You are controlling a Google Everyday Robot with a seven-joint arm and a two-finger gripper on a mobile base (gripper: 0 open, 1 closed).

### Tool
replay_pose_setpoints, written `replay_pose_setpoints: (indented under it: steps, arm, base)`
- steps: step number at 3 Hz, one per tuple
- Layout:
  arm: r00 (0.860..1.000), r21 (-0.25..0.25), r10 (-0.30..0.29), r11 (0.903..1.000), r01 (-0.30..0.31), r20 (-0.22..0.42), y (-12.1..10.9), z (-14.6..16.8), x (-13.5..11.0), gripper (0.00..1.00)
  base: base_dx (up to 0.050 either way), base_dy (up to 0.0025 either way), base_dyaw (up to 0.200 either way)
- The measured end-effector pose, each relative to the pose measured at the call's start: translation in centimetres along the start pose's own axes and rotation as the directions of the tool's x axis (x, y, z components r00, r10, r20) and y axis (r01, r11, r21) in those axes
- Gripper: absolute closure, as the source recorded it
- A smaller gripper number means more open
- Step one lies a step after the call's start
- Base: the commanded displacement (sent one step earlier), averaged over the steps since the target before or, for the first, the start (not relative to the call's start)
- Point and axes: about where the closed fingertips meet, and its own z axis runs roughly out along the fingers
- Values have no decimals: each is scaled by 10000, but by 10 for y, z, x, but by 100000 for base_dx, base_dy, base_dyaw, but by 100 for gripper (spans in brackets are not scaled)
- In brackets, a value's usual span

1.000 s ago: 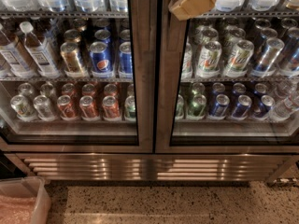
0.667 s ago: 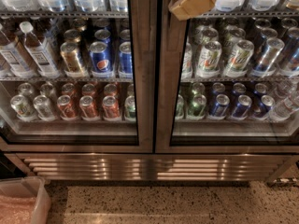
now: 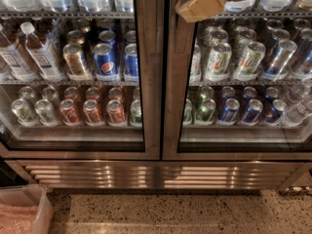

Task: Open right fridge door

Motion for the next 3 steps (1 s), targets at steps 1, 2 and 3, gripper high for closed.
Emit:
replay_pose_setpoints:
  steps: [1, 2, 3]
  arm:
    - [10000, -4, -2, 10000, 2, 1, 0, 0, 0, 100]
    - [10000, -102, -44, 9999, 44, 22, 0, 2, -1, 100]
    - [10000, -102, -44, 9999, 44, 22, -1, 2, 0, 100]
  base:
    - [0, 0, 0]
    - [0, 0, 0]
    - [0, 0, 0]
